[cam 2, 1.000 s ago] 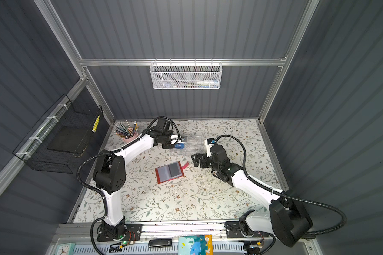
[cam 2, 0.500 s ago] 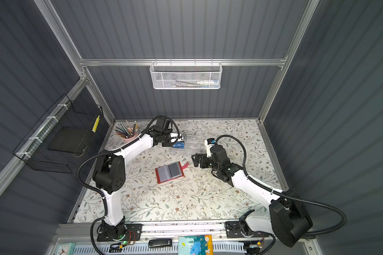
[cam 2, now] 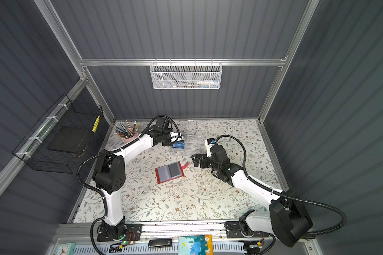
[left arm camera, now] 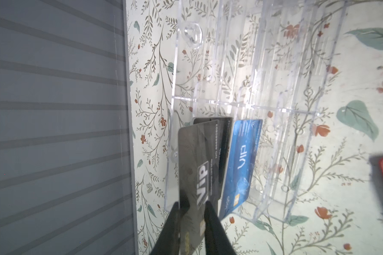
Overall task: Take the credit cards out of the card holder
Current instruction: Place the credit card in the storage box.
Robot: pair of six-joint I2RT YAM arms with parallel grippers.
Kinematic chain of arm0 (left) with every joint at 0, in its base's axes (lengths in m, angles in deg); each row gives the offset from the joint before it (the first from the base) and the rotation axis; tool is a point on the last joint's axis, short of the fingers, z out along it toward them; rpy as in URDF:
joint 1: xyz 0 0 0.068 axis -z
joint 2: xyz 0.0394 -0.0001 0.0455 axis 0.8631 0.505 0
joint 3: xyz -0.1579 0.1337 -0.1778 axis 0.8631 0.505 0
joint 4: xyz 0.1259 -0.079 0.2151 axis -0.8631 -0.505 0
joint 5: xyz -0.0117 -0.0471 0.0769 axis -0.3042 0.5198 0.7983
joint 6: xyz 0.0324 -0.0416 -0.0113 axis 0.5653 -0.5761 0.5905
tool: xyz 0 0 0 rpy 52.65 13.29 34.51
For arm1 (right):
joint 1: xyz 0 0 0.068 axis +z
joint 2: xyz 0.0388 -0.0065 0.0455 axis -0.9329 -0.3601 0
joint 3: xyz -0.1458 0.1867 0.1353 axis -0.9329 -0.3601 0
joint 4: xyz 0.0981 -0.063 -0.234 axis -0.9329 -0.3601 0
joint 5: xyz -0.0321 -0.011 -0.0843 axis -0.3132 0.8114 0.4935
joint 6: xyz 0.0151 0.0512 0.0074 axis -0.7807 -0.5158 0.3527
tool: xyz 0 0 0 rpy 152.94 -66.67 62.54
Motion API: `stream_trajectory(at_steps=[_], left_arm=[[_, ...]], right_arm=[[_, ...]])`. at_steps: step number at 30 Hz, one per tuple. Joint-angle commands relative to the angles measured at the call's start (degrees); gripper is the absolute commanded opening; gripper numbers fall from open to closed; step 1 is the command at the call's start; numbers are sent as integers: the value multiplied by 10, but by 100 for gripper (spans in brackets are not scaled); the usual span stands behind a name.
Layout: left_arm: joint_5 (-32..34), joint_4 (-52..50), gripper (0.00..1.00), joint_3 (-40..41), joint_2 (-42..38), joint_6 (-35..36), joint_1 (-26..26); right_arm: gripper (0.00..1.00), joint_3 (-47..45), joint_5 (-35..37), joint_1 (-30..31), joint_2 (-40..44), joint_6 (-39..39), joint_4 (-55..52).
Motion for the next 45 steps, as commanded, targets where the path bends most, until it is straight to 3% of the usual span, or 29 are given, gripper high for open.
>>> stream_trajectory(at_steps=[1, 11, 14, 19, 24, 41, 45], left_arm=[[-5, -7, 22, 14, 12, 22, 5], [-9, 14, 28, 34, 10, 12, 6], [-8, 19, 36, 38, 7, 10, 7], [-9, 36, 38, 47, 2, 4, 7], [-15, 51, 47, 56, -5, -4, 7], [-22, 129, 54, 106, -33, -23, 9], [-15, 160, 68, 147, -37, -23, 9]], right_arm=[[99, -6, -3, -2, 6, -2, 9], [99, -8, -4, -2, 3, -2, 12], [99, -7, -6, -3, 1, -4, 13], [99, -8, -6, -3, 2, -5, 15], [99, -11, -7, -3, 3, -6, 16], [99, -14, -11, -3, 9, -9, 19], [99, -15, -12, -3, 9, -9, 19]])
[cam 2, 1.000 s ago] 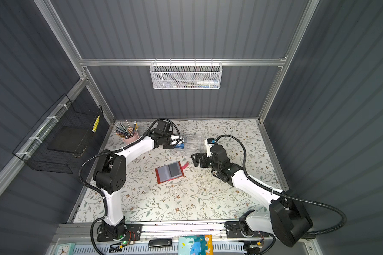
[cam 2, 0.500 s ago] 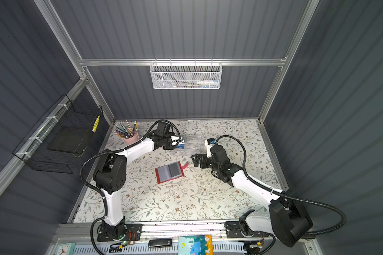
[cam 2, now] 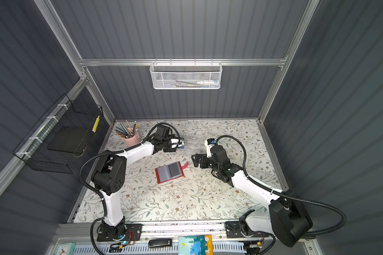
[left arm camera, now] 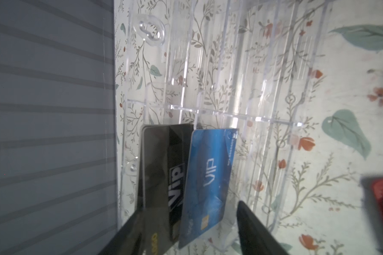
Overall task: Take the credit cards out of the card holder
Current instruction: Place the credit card in the storage box.
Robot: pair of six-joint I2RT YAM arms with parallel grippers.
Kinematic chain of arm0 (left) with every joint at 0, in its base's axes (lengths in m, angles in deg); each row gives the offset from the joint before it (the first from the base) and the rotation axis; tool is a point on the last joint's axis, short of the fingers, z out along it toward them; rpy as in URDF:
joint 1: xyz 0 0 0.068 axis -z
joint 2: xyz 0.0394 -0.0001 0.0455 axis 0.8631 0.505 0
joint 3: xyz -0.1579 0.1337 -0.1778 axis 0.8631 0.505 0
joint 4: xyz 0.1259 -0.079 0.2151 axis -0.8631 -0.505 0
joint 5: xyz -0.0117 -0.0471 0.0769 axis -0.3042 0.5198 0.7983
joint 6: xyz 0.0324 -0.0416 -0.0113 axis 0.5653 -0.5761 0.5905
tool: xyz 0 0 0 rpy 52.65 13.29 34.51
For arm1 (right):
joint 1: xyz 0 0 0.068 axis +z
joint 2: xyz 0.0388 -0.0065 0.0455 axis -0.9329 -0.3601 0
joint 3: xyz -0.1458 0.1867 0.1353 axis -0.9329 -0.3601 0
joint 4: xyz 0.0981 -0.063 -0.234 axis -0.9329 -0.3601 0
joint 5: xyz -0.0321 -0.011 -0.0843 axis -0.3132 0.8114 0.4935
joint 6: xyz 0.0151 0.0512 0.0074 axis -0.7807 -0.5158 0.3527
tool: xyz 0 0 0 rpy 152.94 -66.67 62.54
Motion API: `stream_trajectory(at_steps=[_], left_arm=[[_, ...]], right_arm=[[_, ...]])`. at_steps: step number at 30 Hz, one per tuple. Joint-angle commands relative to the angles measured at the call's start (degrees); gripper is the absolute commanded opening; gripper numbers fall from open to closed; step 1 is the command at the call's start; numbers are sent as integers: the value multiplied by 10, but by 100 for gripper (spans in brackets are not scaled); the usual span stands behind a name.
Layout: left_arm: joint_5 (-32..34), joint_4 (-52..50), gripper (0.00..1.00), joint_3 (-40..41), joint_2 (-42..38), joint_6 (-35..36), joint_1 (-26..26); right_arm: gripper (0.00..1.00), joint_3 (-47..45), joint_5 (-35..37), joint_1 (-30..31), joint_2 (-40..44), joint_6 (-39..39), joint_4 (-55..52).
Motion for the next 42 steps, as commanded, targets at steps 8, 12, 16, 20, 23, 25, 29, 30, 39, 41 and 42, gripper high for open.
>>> stream_trajectory(at_steps=[8, 12, 16, 20, 23, 25, 29, 30, 39, 41, 42], left_arm=[[-9, 51, 69, 41, -31, -7, 3], [-7, 58, 69, 45, -33, -12, 2], [-10, 67, 76, 44, -36, -19, 3], [-10, 63, 83, 39, -31, -20, 3], [-11, 64, 87, 40, -32, -23, 3], [-14, 64, 100, 41, -32, -25, 2], [-23, 67, 100, 39, -30, -42, 3], [-27, 65, 100, 37, -30, -46, 3], [-34, 80, 100, 36, -36, -82, -1], [-38, 105, 100, 37, -47, -122, -7], [-38, 117, 100, 37, -53, -143, -10]], right_arm=[[99, -9, -9, -2, 7, -8, 11], [99, -10, -9, -2, 9, -8, 10], [99, -11, -8, -2, 12, -8, 9], [99, -11, -10, -2, 12, -9, 10], [99, -11, -9, -3, 13, -8, 10], [99, -11, -9, -2, 14, -8, 10], [99, -11, -10, -2, 15, -8, 10], [99, -11, -10, -2, 15, -8, 10], [99, -12, -6, -3, 19, -6, 8], [99, -12, -6, -3, 17, -6, 9], [99, -12, -7, -3, 16, -6, 9]])
